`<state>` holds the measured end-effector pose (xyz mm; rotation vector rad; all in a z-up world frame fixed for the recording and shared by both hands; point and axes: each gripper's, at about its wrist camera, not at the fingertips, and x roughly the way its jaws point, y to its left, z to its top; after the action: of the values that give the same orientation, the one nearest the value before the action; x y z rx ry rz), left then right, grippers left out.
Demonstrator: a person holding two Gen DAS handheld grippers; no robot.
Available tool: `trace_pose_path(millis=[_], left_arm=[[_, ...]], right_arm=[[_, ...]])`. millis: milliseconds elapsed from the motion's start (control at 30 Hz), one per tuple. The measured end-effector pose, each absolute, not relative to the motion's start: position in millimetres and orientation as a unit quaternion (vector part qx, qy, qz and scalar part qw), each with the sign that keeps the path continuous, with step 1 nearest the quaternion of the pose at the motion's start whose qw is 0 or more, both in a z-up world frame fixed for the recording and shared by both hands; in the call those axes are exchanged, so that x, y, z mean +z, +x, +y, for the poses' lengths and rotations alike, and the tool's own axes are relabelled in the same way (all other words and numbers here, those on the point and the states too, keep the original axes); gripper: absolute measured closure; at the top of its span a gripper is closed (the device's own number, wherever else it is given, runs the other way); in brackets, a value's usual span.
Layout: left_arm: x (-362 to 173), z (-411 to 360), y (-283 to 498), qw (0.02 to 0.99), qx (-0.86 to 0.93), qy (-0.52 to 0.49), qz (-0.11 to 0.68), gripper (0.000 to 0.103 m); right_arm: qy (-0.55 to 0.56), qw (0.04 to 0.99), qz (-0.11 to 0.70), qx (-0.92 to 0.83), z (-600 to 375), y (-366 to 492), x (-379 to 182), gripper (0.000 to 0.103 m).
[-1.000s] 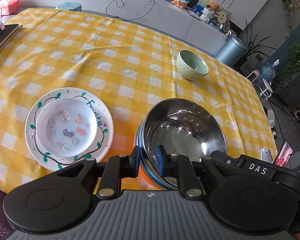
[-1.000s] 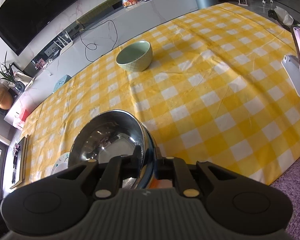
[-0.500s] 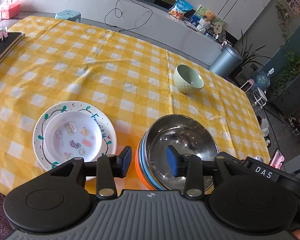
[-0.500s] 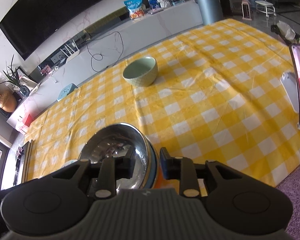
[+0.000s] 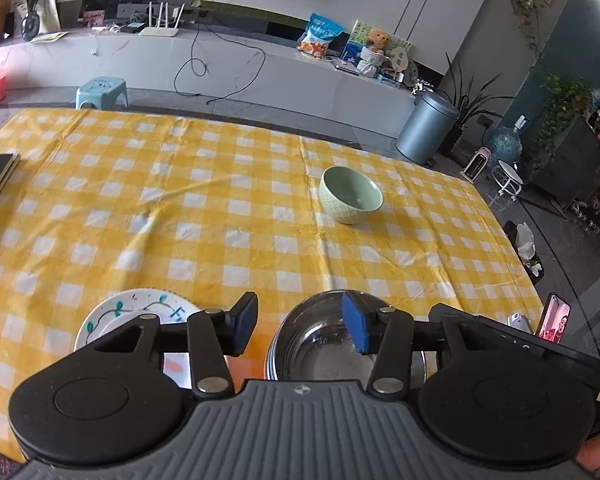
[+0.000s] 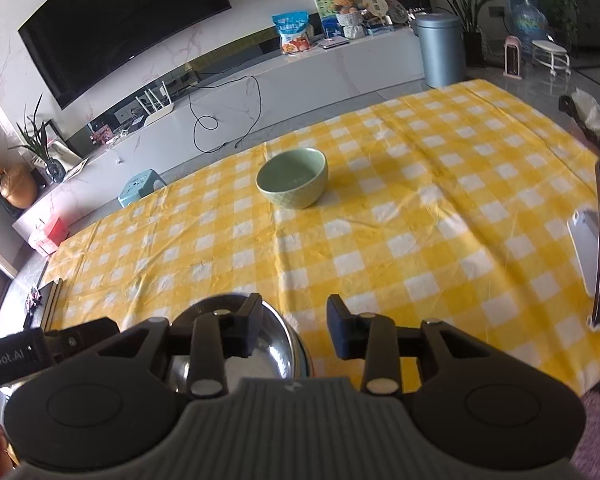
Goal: Organize plates and bowls
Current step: 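Move both tools toward the pale green bowl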
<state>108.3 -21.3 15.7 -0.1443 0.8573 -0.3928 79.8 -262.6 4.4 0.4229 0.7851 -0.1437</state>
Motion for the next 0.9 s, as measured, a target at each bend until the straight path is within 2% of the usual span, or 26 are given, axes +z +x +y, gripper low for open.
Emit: trace_pose_path(millis=[300,567,700,900], left_arm=[[20,-49,151,0.883,-0.219,-0.025,0.414,0.041],[12,-70,196,0.872,-0.239,-0.013,0.427,0.041],[7,-85,222,0.872,-0.245,-0.009,0.424,0.034],[-8,-104,261,0.868,-0.250,-0.005,0.429,0.034]], right_arm=[[0.190,0.902,0.382,-0.064,-279,118,7,0.058],[0.199,0.893,0.396,-0.073,-300,158,-8,0.058],[0.203,0.890,0.402,-0.071,-307,181,-14,0.056],[0.221,0.885,0.401,-0.082,-328,219,-20,0.055]])
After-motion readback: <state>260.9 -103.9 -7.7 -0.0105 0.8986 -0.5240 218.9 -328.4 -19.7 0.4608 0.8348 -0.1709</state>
